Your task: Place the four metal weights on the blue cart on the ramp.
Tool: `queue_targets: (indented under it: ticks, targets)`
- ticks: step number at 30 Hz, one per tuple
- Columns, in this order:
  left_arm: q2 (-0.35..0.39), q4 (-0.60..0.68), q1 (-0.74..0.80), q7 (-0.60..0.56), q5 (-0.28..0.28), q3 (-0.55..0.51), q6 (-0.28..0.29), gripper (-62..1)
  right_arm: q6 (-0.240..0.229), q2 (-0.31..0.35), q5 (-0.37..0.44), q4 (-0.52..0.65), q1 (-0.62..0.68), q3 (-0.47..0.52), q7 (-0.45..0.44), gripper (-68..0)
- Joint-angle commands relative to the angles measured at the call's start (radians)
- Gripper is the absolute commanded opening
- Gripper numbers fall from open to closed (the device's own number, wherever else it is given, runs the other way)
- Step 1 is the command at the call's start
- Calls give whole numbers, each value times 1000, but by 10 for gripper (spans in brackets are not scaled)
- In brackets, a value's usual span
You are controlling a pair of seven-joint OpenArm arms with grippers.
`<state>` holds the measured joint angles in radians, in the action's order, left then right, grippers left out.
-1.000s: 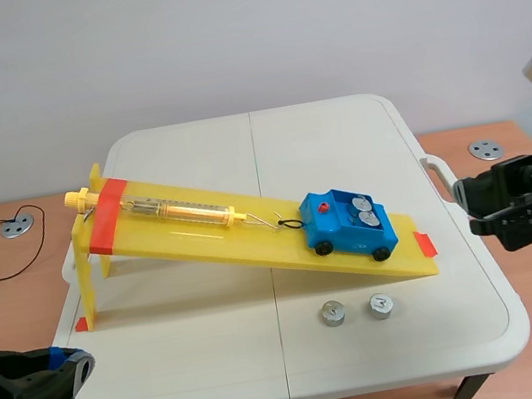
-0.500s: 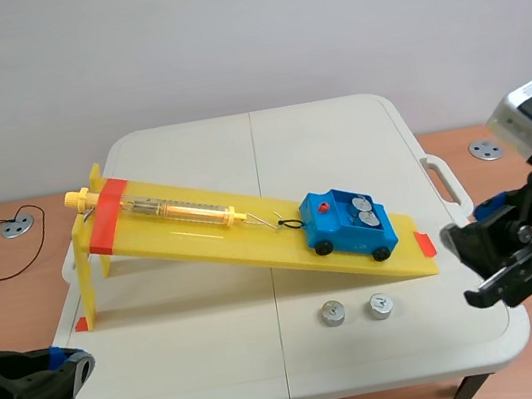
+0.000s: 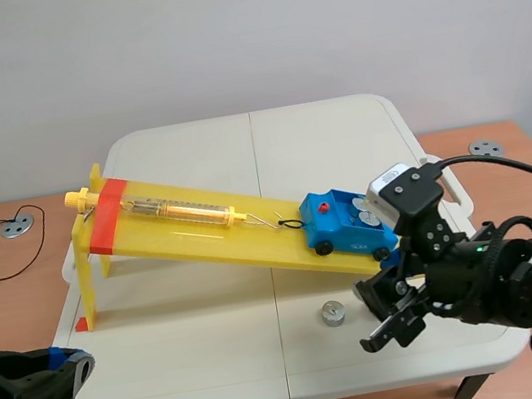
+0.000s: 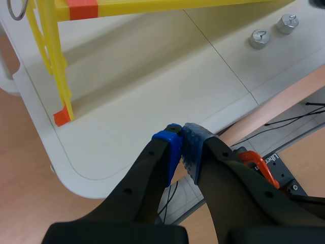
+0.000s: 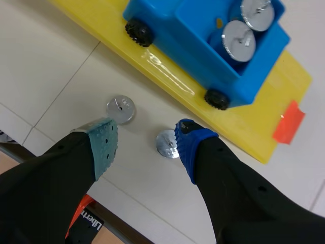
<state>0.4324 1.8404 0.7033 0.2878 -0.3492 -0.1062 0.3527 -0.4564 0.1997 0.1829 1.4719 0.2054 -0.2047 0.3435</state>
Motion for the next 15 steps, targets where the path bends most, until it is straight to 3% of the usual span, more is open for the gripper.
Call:
queue_targets:
  ticks: [1, 15]
  targets:
    - [-5, 73, -11, -77, -66, -15, 17, -581, 23, 5, 22, 46, -82, 6, -140, -403]
    - [-5, 73, -11, -77, -66, -15, 17, -581, 53, -76, -68, -139, -195, -79, -220, -404]
